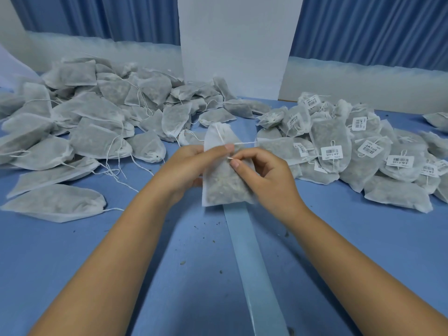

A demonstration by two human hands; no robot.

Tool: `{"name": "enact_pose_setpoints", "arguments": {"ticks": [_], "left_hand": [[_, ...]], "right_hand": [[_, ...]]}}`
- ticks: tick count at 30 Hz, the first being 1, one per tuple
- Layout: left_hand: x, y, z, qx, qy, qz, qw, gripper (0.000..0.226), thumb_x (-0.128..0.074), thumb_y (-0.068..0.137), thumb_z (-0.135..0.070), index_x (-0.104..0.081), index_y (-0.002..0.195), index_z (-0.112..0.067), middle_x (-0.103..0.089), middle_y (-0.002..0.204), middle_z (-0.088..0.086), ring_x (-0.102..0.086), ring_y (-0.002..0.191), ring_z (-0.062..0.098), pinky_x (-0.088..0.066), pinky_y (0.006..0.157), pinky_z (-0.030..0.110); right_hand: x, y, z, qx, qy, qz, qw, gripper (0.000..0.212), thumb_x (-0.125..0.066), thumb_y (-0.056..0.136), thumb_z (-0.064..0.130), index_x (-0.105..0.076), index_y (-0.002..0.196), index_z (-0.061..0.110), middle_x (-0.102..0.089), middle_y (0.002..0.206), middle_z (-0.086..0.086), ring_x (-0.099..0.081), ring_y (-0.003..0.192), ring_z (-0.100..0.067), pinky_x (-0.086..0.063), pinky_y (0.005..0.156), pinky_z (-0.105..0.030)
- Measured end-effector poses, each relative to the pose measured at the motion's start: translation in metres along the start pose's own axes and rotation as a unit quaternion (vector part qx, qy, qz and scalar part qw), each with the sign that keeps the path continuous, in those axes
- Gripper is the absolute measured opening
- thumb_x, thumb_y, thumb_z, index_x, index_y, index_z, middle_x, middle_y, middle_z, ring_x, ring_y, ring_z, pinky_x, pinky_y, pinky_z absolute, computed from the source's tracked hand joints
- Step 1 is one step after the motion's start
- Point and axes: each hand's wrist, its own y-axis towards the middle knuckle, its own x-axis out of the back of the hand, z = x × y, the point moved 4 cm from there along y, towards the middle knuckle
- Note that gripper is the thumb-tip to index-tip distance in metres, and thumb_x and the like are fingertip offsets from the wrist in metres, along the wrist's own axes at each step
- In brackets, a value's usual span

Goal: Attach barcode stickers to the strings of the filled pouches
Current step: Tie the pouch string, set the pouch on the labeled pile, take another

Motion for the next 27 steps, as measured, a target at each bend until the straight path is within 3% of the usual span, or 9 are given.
{"name": "enact_pose_setpoints", "arguments": {"ticks": [3, 7, 9, 13, 15, 17, 19, 21, 27], "left_hand": [[0.001, 0.002, 0.004, 0.016, -0.002, -0.010, 1.000, 0.022, -0.075, 0.084, -0.032, -0.077, 0.092, -0.012, -0.078, 0.091, 0.004, -0.075, 0.083, 0.015, -0.058, 0.066, 0.023], [0.025, 0.011, 0.009, 0.039, -0.055, -0.114, 0.991, 0.012, -0.074, 0.087, -0.023, -0.072, 0.090, -0.013, -0.077, 0.081, 0.001, -0.073, 0.074, 0.015, -0.059, 0.060, 0.025], [0.039, 0.014, 0.012, 0.068, -0.114, -0.142, 0.981, 0.011, -0.072, 0.088, -0.022, -0.070, 0.094, -0.013, -0.077, 0.080, 0.001, -0.073, 0.073, 0.016, -0.060, 0.062, 0.029], [0.049, 0.018, 0.021, 0.136, -0.196, -0.097, 0.966, 0.007, -0.062, 0.093, -0.023, -0.068, 0.092, -0.019, -0.074, 0.072, -0.002, -0.072, 0.059, 0.014, -0.058, 0.050, 0.029], [0.047, 0.018, 0.026, 0.172, -0.205, -0.068, 0.961, 0.007, -0.062, 0.092, -0.025, -0.068, 0.093, -0.020, -0.074, 0.074, -0.001, -0.072, 0.060, 0.015, -0.062, 0.060, 0.037], [0.042, 0.018, 0.031, 0.190, -0.201, -0.042, 0.960, 0.009, -0.062, 0.091, -0.025, -0.068, 0.096, -0.020, -0.075, 0.079, 0.001, -0.073, 0.064, 0.018, -0.062, 0.063, 0.041], [0.038, 0.019, 0.035, 0.192, -0.200, -0.025, 0.960, 0.010, -0.062, 0.091, -0.023, -0.070, 0.091, -0.018, -0.075, 0.080, 0.003, -0.074, 0.066, 0.021, -0.062, 0.058, 0.041], [0.034, 0.021, 0.038, 0.191, -0.212, -0.002, 0.958, 0.016, -0.062, 0.091, -0.020, -0.075, 0.081, -0.017, -0.075, 0.082, 0.003, -0.074, 0.069, 0.020, -0.062, 0.064, 0.040], [0.027, 0.023, 0.043, 0.212, -0.257, 0.032, 0.942, 0.016, -0.066, 0.080, -0.020, -0.076, 0.067, -0.016, -0.074, 0.091, 0.002, -0.073, 0.084, 0.020, -0.054, 0.095, 0.039]], "right_hand": [[-0.002, 0.000, -0.004, -0.020, 0.005, 0.009, 1.000, 0.012, -0.067, 0.090, 0.008, -0.070, 0.090, 0.020, -0.072, 0.094, 0.002, -0.064, 0.089, -0.014, -0.051, 0.082, -0.034], [0.010, 0.004, -0.021, -0.114, -0.006, -0.051, 0.992, 0.012, -0.066, 0.091, 0.019, -0.068, 0.089, 0.030, -0.068, 0.089, 0.017, -0.063, 0.081, -0.004, -0.052, 0.079, -0.029], [0.017, 0.003, -0.034, -0.177, -0.063, -0.065, 0.980, 0.009, -0.070, 0.087, 0.026, -0.061, 0.087, 0.028, -0.063, 0.083, 0.015, -0.059, 0.075, -0.006, -0.051, 0.078, -0.032], [0.015, -0.001, -0.049, -0.252, -0.107, -0.035, 0.961, 0.029, -0.073, 0.083, 0.038, -0.053, 0.089, 0.019, -0.069, 0.092, -0.003, -0.066, 0.084, -0.020, -0.055, 0.081, -0.039], [0.011, -0.002, -0.048, -0.246, -0.099, -0.029, 0.964, 0.030, -0.074, 0.082, 0.037, -0.051, 0.086, 0.020, -0.067, 0.078, 0.001, -0.065, 0.067, -0.016, -0.051, 0.066, -0.027], [0.008, -0.003, -0.047, -0.236, -0.079, -0.021, 0.968, 0.029, -0.075, 0.083, 0.031, -0.048, 0.085, 0.020, -0.061, 0.065, 0.004, -0.060, 0.056, -0.012, -0.049, 0.062, -0.028], [0.006, -0.004, -0.048, -0.231, -0.038, -0.011, 0.972, 0.027, -0.075, 0.084, 0.022, -0.048, 0.086, 0.019, -0.063, 0.065, 0.000, -0.061, 0.060, -0.013, -0.054, 0.074, -0.038], [0.007, -0.004, -0.048, -0.227, -0.021, -0.006, 0.974, 0.024, -0.073, 0.085, 0.016, -0.050, 0.087, 0.019, -0.069, 0.071, -0.004, -0.063, 0.071, -0.015, -0.052, 0.084, -0.040], [0.012, -0.003, -0.049, -0.208, -0.026, 0.048, 0.977, 0.021, -0.069, 0.084, 0.007, -0.055, 0.090, 0.022, -0.068, 0.071, 0.004, -0.058, 0.069, -0.011, -0.043, 0.074, -0.030]]}}
